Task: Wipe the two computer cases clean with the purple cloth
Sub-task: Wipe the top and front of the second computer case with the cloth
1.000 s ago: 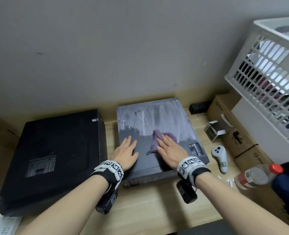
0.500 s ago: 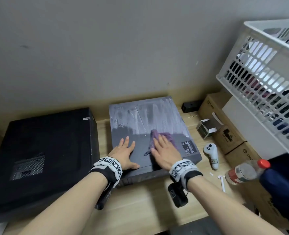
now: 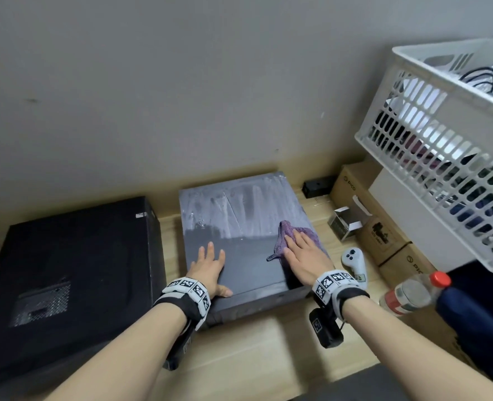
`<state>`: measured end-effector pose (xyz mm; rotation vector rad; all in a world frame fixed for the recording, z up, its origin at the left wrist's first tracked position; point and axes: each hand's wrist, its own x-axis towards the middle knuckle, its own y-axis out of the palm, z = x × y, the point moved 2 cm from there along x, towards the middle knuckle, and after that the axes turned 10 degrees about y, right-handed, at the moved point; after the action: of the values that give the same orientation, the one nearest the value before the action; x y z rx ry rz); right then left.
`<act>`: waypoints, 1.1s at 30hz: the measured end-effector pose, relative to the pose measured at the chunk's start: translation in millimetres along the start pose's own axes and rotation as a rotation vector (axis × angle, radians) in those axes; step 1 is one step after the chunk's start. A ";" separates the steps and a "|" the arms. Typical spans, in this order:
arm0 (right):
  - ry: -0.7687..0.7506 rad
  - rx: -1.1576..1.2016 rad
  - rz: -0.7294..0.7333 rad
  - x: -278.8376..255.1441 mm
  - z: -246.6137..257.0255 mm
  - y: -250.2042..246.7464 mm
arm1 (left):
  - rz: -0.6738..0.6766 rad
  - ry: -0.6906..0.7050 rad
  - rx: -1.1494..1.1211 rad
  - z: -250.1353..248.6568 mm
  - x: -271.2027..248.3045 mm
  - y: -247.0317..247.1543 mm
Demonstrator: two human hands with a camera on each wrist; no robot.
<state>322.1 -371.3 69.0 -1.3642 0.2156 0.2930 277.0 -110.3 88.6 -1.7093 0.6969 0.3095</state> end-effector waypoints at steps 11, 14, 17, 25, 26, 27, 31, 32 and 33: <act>-0.267 -0.024 0.050 -4.3 84.5 8.3 | 0.005 -0.025 -0.021 -1.4 3.3 -2.9; -0.282 -0.025 0.009 -2.5 38.4 -8.5 | 0.006 -0.026 -0.040 -1.5 1.6 -4.6; -0.138 -0.018 -0.013 -3.8 -7.7 -18.8 | 0.004 -0.020 -0.050 -2.8 1.0 -3.0; -0.064 -0.045 -0.019 8.5 58.5 1.5 | -0.012 -0.011 -0.061 -1.6 1.3 -2.5; -0.096 -0.046 -0.020 5.9 73.7 3.2 | -0.014 -0.010 -0.055 -1.8 1.6 -2.6; -0.135 -0.061 -0.010 3.5 85.8 6.0 | -0.016 -0.008 -0.047 -1.9 1.9 -2.6; -0.256 -0.056 0.039 -7.7 84.0 4.8 | -0.023 -0.007 -0.044 -2.7 2.2 -3.2; -0.261 -0.044 0.042 -11.8 70.6 0.5 | -0.023 -0.011 -0.049 -3.3 1.7 -3.6; -0.249 -0.034 0.033 -16.0 53.8 -3.3 | -0.020 -0.016 -0.049 -4.1 0.8 -4.1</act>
<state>307.1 -320.5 87.7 -1.3445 0.0260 0.4917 279.5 -113.9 92.5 -1.7576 0.6651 0.3278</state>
